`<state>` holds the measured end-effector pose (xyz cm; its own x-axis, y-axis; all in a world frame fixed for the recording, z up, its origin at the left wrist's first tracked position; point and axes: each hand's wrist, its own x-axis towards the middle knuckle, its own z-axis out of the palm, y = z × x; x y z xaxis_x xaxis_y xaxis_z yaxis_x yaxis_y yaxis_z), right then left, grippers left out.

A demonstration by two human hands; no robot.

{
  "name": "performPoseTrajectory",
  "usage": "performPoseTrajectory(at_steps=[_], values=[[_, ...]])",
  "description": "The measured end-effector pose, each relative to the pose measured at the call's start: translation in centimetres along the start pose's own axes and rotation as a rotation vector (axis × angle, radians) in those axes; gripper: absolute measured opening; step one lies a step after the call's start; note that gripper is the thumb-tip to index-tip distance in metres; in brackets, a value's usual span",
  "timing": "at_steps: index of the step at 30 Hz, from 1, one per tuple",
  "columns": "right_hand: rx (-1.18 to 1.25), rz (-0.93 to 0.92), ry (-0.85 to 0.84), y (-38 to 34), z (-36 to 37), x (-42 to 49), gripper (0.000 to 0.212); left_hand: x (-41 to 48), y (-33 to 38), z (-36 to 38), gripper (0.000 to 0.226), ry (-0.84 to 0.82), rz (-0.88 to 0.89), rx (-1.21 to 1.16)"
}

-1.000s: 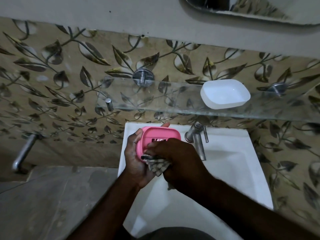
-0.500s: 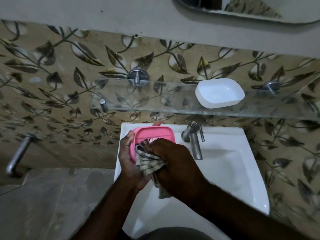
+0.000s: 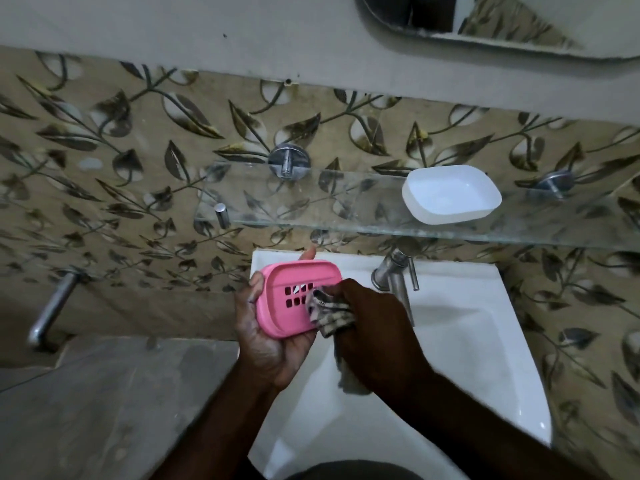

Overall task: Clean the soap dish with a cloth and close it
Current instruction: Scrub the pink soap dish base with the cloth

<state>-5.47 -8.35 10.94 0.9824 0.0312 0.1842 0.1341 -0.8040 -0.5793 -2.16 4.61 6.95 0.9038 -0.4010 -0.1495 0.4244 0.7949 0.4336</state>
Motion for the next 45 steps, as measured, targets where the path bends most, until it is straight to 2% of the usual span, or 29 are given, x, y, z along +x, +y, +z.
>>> performPoseTrajectory(at_steps=[2, 5, 8, 12, 15, 17, 19, 21, 23, 25, 27, 29, 33, 36, 39, 40, 42, 44, 45], values=[[0.318, 0.139, -0.085, -0.1, -0.2, -0.6, 0.022, -0.3, -0.3, -0.3, 0.095, 0.032, 0.001, -0.017], [0.941, 0.362, -0.194, -0.5, -1.2, 0.2, 0.020, -0.4, -0.3, 0.0, 0.088, 0.003, -0.023, -0.051], [1.230, 0.460, 0.027, 0.0, -2.8, 1.2, 0.024, -0.1, -0.1, 0.8, 0.089, -0.050, -0.054, -0.106], [1.354, 0.561, 0.223, 2.7, -6.0, 1.2, 0.032, 0.3, 0.0, -0.4, 0.096, -0.144, -0.128, -0.109], [1.239, 0.625, 0.249, 3.7, -6.4, 0.3, 0.025, 0.2, 0.2, -1.0, 0.098, -0.135, -0.154, -0.183], [1.090, 0.585, 0.194, 3.1, -5.9, -0.5, 0.021, 0.3, 0.2, -0.8, 0.101, -0.157, -0.126, -0.196], [0.912, 0.482, 0.098, 2.2, -5.1, -1.2, 0.020, 0.2, -0.1, -0.5, 0.100, -0.157, -0.081, -0.145], [0.709, 0.334, 0.019, 1.3, -4.2, -1.4, 0.009, 0.0, -0.2, -0.1, 0.094, -0.112, -0.050, -0.099], [0.360, 0.104, 0.039, 1.0, -3.3, -1.3, 0.006, -0.4, -0.2, 0.2, 0.099, -0.053, -0.031, -0.067], [-0.037, -0.105, 0.051, 0.7, -2.5, -0.8, 0.017, -0.7, -0.3, 0.7, 0.102, 0.010, 0.007, -0.055], [-0.259, -0.158, 0.016, 0.4, -1.7, -0.5, 0.026, -0.8, -0.6, 0.9, 0.093, 0.022, 0.070, -0.038], [-0.263, -0.144, -0.013, 0.1, -1.6, -0.4, 0.024, -1.0, -0.8, 1.1, 0.084, 0.009, 0.102, -0.028], [0.112, 0.046, -0.120, 0.8, -1.7, -1.3, 0.018, -1.7, -1.4, 1.0, 0.091, 0.020, 0.081, -0.008], [0.238, 0.089, -0.145, 0.8, -1.7, -1.6, 0.025, -1.9, -1.6, 0.9, 0.094, 0.067, 0.078, 0.025], [0.643, 0.162, -0.237, 0.1, -3.2, -0.9, 0.018, -1.9, -1.7, 1.6, 0.088, 0.045, 0.069, 0.022], [0.795, 0.205, -0.209, 0.2, -3.9, -0.6, 0.019, -1.8, -1.7, 1.8, 0.081, 0.025, 0.070, 0.008], [1.060, 0.338, -0.050, 1.2, -5.3, -0.5, 0.024, -1.7, -1.5, 2.5, 0.074, -0.026, 0.054, -0.002], [1.297, 0.503, 0.111, 3.3, -6.5, -0.5, 0.026, -1.9, -1.2, 2.9, 0.088, -0.120, 0.007, 0.016], [1.412, 0.589, 0.162, 4.2, -7.1, -0.6, 0.038, -2.0, -0.9, 2.9, 0.097, -0.154, -0.028, -0.013]])
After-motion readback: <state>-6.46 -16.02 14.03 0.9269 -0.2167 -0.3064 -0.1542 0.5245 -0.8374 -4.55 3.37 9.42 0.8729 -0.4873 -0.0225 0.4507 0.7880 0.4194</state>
